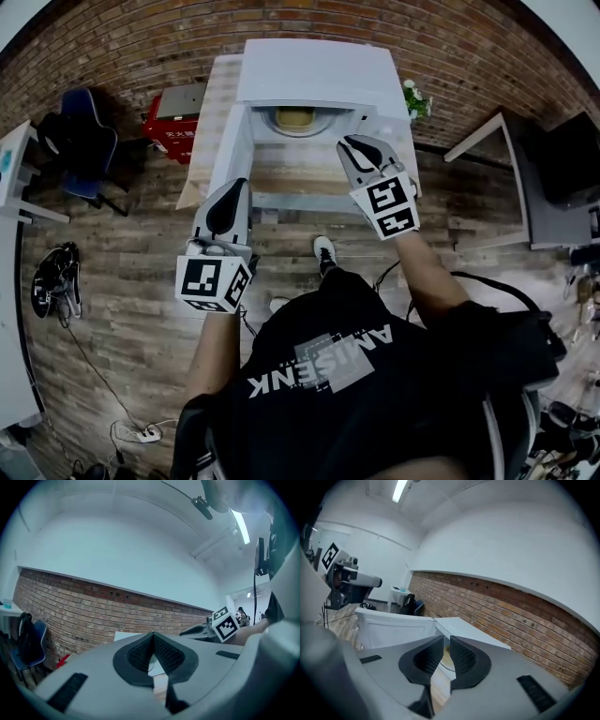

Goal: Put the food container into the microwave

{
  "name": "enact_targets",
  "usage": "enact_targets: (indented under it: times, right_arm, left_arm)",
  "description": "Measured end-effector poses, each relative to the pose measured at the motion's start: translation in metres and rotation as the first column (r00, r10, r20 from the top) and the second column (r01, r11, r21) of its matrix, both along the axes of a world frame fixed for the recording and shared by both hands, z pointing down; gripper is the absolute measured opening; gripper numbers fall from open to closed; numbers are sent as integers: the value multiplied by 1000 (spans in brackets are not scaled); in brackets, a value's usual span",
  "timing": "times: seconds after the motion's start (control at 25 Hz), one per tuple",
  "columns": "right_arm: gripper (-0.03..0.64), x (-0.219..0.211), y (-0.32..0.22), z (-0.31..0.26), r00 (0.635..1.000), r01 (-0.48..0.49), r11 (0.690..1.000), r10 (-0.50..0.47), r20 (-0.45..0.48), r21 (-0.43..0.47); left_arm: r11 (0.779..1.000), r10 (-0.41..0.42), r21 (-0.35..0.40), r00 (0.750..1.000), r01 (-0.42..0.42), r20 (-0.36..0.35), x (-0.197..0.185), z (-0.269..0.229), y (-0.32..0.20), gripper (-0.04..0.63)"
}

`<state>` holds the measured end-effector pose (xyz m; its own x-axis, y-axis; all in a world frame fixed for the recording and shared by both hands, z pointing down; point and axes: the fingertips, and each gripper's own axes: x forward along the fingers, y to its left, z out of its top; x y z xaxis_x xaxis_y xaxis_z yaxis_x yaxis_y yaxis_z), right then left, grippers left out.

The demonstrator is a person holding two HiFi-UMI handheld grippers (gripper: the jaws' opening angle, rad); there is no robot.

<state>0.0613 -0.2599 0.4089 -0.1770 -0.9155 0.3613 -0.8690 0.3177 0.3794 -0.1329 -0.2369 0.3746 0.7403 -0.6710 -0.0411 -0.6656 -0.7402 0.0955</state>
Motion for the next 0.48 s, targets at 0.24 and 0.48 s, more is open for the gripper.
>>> enact_targets:
  times: [0.24, 0.48]
  right_arm:
    - [74, 20, 12, -32, 999, -28, 998, 26, 34, 54]
    - [66, 58, 28, -60, 995, -42, 992, 31, 98, 119]
  left_arm:
    - [1000, -13, 16, 1000, 13, -15, 0, -12, -5, 12]
    - [997, -75, 18, 997, 75, -2, 8, -24, -11, 11]
